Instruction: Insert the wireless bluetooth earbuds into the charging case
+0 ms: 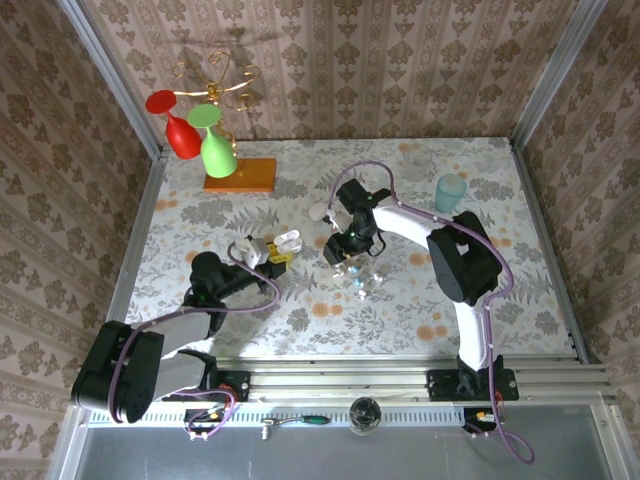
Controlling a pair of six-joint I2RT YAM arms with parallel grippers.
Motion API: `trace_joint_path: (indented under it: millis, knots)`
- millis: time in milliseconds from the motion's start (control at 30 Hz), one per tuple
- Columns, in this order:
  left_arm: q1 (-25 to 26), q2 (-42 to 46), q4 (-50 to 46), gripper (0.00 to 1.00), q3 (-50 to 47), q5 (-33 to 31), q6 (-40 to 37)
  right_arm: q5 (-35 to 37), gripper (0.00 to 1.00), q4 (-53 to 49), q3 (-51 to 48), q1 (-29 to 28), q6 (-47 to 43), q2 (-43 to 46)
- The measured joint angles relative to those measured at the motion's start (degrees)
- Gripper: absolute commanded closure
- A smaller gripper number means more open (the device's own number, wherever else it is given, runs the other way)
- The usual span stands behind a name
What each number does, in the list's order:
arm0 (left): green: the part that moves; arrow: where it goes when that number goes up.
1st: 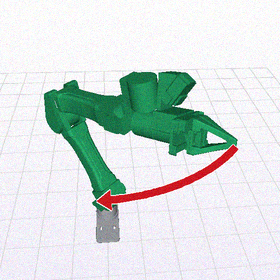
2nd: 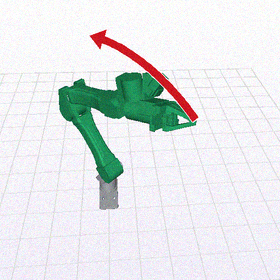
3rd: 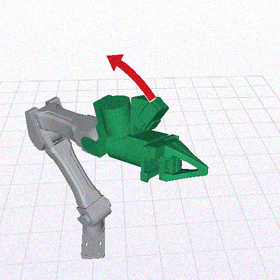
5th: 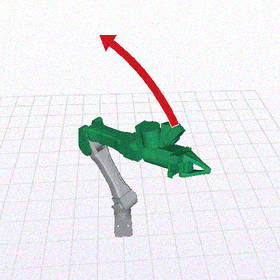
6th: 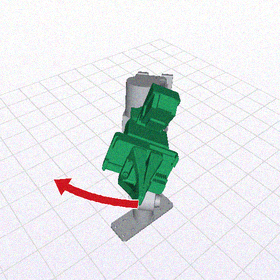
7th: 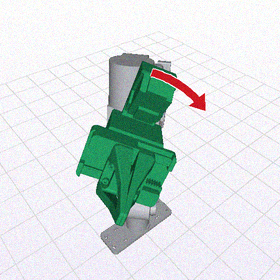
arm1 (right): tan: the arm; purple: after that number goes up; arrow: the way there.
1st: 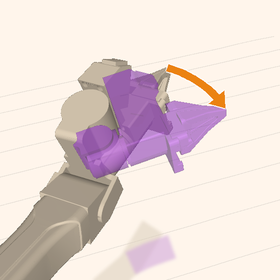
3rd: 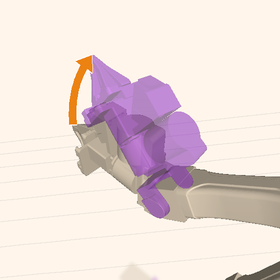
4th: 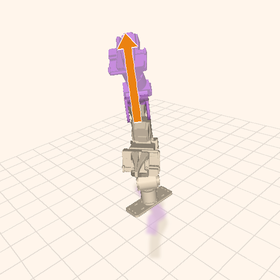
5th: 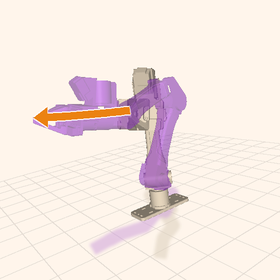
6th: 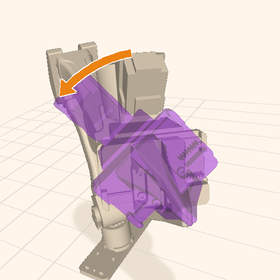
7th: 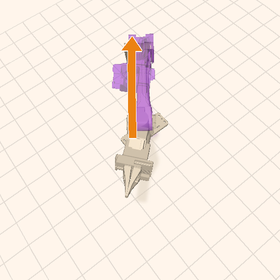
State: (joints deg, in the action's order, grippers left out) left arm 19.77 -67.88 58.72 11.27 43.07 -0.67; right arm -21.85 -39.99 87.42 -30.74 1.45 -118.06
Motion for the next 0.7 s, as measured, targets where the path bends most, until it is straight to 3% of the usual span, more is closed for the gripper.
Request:
trace_joint_path:
  millis: [167,400,700]
  knots:
    - [0.00,0.00,0.00,1.00,0.00,0.00,0.00,-0.59,0.47,-0.76,3.32,0.11,-0.31,-3.10]
    - [0.00,0.00,0.00,1.00,0.00,-0.02,0.00,-2.16,0.60,-2.32,3.41,0.24,-1.75,-5.42]
    - [0.00,-0.44,0.00,1.00,0.00,0.00,0.00,-3.30,0.58,-2.03,2.40,0.72,-2.62,-5.31]
